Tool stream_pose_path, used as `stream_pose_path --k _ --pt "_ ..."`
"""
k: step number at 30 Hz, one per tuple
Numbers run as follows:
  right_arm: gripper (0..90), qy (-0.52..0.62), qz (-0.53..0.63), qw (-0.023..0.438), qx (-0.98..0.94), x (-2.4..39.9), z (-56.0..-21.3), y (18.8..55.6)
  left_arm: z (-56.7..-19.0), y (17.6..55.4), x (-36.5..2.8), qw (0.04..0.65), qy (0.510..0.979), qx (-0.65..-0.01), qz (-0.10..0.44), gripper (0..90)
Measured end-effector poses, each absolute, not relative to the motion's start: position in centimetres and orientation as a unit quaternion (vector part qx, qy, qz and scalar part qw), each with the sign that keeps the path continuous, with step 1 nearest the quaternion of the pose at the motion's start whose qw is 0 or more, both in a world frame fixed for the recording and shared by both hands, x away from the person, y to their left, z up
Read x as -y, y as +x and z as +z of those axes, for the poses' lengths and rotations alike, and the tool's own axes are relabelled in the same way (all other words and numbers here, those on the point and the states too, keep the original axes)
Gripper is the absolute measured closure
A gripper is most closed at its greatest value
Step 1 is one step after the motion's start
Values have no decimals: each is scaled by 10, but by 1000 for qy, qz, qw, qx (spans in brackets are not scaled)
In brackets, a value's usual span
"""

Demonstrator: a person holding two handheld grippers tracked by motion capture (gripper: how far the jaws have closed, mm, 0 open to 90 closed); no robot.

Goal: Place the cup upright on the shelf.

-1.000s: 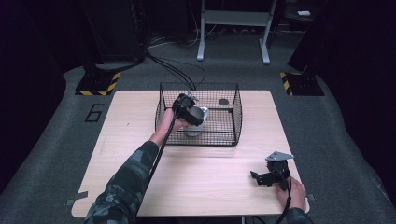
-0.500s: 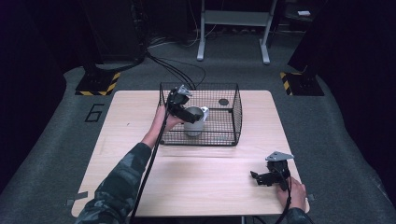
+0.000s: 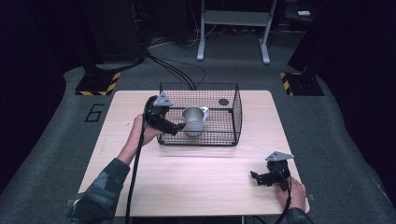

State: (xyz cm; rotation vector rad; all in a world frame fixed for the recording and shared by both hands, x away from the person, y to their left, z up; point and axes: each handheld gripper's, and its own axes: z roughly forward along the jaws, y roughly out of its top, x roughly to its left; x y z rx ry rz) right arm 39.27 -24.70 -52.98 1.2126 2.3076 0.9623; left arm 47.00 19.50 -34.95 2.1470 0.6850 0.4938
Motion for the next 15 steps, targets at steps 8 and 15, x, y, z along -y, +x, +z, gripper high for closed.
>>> stream_pose_path --k 8,15 --pt "0 429 341 180 -817 247 -530 393 -358 431 -228 402 843 -281 220 1" --pt "0 429 341 180 -817 247 -530 393 -379 400 -259 387 837 -304 238 1"
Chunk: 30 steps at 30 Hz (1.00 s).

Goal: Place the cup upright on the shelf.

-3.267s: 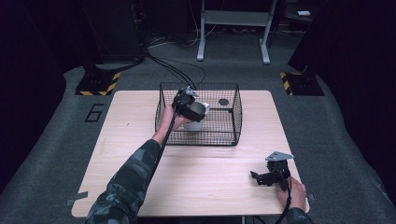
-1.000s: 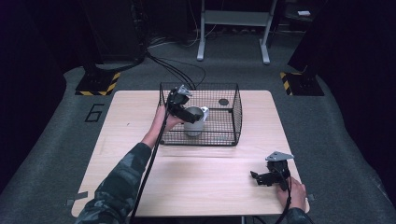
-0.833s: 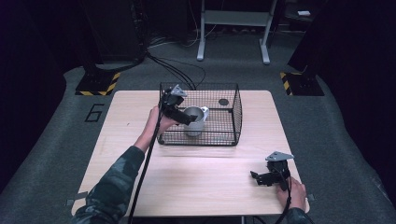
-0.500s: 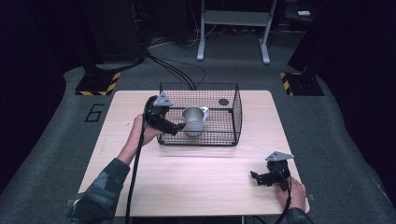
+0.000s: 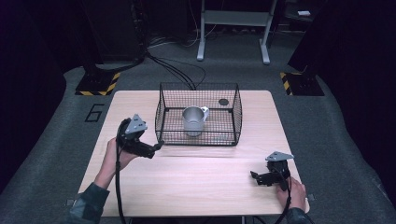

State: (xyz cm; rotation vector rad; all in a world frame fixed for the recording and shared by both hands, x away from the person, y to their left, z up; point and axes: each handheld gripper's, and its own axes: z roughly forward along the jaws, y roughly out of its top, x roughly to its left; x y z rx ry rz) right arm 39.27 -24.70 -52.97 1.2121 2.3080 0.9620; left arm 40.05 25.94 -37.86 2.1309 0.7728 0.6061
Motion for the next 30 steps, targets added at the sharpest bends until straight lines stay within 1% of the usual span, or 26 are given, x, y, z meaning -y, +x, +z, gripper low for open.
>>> stream_pose_path --k 4,5,7,9,13,16,18,19,20,21,22,25,30 --pt "0 429 341 180 -817 247 -530 393 -395 386 -276 370 835 -323 249 1" --pt "0 429 341 181 -817 247 -530 393 -403 382 -282 372 827 -337 252 1" --pt "0 429 341 180 -817 247 -530 393 -407 379 -285 370 826 -342 253 1" --pt "0 429 341 180 -817 247 -530 393 -430 370 -304 362 818 -373 245 1" --pt "0 430 341 180 -817 247 -530 393 -464 361 -324 356 802 -423 227 1" --pt "0 430 344 183 -814 247 -530 392 -487 357 -335 348 789 -455 222 1" --pt "0 430 344 183 -814 247 -530 392 -502 356 -341 333 789 -467 219 1" --pt "0 430 344 183 -814 247 -530 392 -502 356 -341 333 789 -467 219 1" --pt "0 430 344 183 -814 247 -530 392 -514 357 -346 316 789 -482 214 1" --pt "0 430 344 183 -814 247 -530 392 -521 359 -348 322 782 -491 211 1" --pt "0 430 345 183 -814 247 -530 392 -524 360 -351 318 783 -497 198 1" --pt "0 430 344 183 -814 247 -530 392 -532 359 -351 327 772 -501 216 0" --pt "0 432 340 181 -815 247 -530 392 -532 363 -352 326 771 -504 214 0"
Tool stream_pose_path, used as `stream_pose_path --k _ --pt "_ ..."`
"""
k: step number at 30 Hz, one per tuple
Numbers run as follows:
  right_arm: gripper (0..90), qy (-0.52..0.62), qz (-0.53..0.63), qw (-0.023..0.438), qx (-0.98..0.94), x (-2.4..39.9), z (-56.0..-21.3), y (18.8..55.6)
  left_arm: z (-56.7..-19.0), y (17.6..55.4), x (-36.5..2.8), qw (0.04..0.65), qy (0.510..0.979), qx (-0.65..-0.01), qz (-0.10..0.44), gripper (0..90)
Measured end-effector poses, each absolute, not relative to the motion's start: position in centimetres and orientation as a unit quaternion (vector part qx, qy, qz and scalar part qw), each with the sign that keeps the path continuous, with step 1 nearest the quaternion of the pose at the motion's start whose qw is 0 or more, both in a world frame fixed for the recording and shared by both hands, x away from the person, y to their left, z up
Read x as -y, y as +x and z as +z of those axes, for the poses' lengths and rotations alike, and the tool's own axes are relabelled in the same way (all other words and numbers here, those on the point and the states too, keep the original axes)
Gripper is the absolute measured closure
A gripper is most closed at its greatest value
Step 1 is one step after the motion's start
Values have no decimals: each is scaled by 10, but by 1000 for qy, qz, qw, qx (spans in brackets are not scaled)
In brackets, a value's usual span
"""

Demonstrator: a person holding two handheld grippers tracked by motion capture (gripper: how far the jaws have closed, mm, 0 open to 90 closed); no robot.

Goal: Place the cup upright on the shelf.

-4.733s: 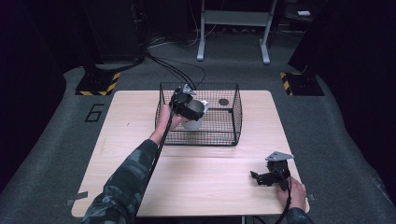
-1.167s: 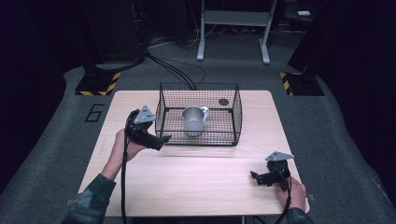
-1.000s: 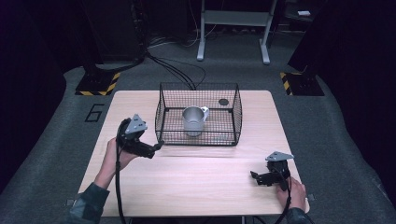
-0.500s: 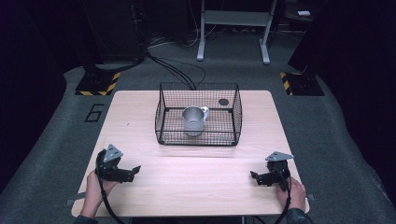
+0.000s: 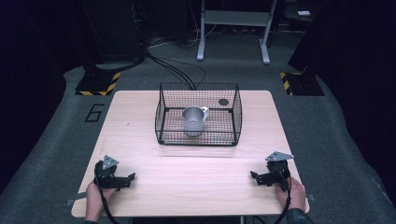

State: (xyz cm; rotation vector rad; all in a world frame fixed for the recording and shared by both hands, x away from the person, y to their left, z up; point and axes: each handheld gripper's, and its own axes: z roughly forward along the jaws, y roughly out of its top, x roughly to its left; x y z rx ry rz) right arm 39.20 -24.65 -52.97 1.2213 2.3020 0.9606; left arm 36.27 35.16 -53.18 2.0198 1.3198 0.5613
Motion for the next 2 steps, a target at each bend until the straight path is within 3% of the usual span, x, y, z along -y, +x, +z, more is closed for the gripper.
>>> stream_pose_path --k 2 --pt "0 432 340 181 -815 247 -530 392 -532 364 -352 328 773 -498 215 0"
